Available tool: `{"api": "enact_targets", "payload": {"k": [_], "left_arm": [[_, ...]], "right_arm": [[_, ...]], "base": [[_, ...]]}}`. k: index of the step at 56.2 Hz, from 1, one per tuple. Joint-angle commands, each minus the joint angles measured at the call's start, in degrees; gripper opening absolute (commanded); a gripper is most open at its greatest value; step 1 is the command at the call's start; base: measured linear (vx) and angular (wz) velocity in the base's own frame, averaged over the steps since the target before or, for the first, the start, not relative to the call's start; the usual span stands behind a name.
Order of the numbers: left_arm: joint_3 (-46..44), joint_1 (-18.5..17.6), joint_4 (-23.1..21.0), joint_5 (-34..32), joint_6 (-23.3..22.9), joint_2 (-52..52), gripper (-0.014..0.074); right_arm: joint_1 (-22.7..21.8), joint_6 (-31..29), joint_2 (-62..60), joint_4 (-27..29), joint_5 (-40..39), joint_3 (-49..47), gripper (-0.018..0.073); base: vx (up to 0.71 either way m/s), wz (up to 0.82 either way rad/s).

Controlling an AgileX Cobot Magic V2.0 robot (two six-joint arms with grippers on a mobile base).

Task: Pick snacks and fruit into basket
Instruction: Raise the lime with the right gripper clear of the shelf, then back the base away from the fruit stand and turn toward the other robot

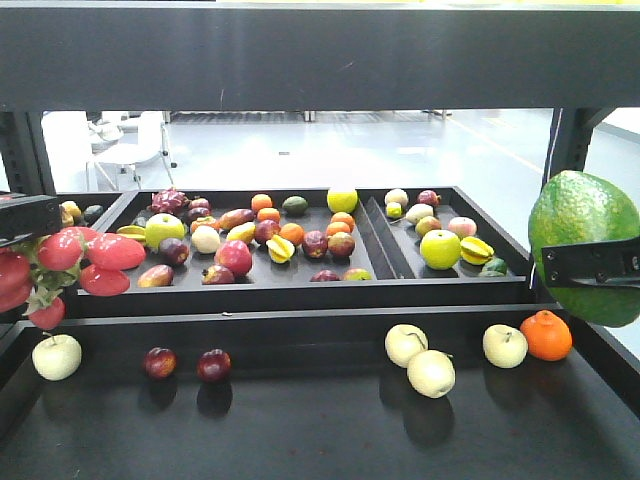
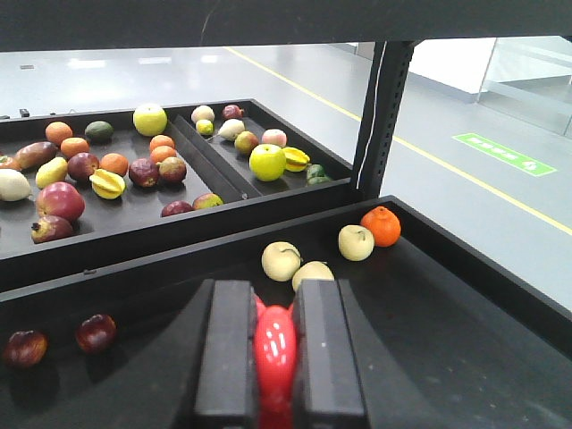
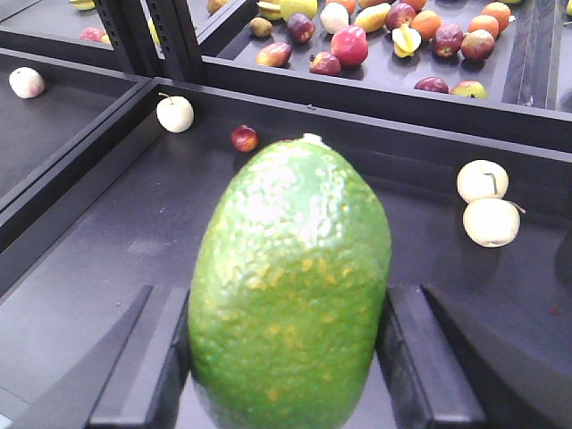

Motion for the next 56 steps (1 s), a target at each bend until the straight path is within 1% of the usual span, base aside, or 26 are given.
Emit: {"api": "enact_targets", "payload": {"k": [1,56], "left_arm": [[-1.6,-0.3,-0.6,-4.8,-0.3,-0.7,-0.0006],[-1.6,-0.3,-0.5,-4.8,-0.3,-0.5,-0.0006]], "right_arm": [[-0.1,-0.3,-0.5,0.1,-4.6,-1.6,-0.0008],[-0.1,-0.3,-0.5,0.1,-4.4,-1.6,-0.0008]], "base": [[0.0,0.0],[-0.02,-0.01]]}}
